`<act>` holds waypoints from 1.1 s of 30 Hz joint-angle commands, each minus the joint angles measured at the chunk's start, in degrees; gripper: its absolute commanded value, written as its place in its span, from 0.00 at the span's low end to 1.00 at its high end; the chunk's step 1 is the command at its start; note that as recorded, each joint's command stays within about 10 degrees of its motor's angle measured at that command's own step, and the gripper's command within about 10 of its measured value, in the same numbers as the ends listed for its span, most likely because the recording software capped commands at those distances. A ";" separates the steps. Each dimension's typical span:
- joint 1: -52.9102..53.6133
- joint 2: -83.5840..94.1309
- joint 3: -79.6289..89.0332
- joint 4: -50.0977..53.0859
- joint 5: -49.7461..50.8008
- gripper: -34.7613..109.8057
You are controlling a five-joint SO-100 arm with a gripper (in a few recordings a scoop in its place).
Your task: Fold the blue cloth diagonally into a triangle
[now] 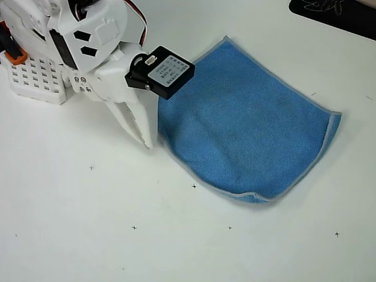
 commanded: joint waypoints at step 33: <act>-5.36 5.01 -19.23 2.64 -20.21 0.46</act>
